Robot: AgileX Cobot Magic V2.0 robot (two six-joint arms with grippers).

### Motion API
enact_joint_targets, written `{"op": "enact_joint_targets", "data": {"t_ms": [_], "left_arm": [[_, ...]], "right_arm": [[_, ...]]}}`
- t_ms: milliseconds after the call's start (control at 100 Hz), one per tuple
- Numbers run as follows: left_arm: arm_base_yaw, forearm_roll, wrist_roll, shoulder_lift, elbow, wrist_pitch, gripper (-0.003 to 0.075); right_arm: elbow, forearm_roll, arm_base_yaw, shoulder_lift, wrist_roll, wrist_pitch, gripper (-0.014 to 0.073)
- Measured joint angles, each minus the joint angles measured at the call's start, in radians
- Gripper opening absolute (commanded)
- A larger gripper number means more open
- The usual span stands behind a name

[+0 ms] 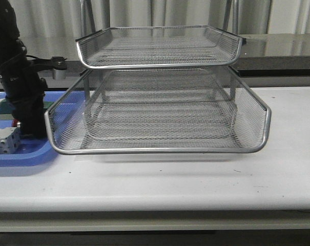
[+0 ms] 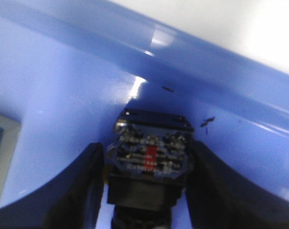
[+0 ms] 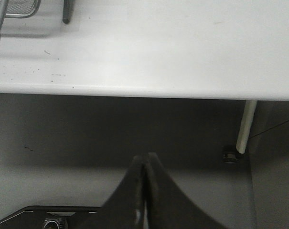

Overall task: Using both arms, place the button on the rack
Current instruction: 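Lift the button and carry it toward the pulled-out middle tray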

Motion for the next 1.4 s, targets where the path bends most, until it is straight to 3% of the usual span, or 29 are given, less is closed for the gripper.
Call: {"op": "enact_joint_targets", "data": {"t_ms": [140, 260, 460, 800, 1070, 1400], "left_arm": [[0.000, 0.010, 0.000, 0.000, -0.054, 0.065, -0.0022], [0.000, 0.010, -0.010, 0.000, -0.146, 0.144, -0.0020], [0.000, 0.026, -0.157, -0.014, -0.293, 0.164, -0.0020], [0.000, 0.064, -0.282, -0.194, -0.318, 0.192, -0.0020], [-0.015, 0.074, -0.369, -0.404, -0.166, 0.194, -0.0020], [-0.182, 0.033, -0.372, -0.666, 0.095, 0.200, -0.0020]], "right_arm": [[0.000, 0.000, 0.000, 0.000, 0.000, 0.000, -0.0070], [0.000, 0.000, 0.000, 0.000, 0.000, 0.000, -0.0070], [0.000, 0.000, 0.000, 0.000, 0.000, 0.000, -0.0070], [0.000, 0.000, 0.000, 0.000, 0.000, 0.000, -0.0070], [0.000, 0.000, 0.000, 0.000, 0.000, 0.000, -0.0070], [0.000, 0.000, 0.000, 0.000, 0.000, 0.000, -0.0070]]}}
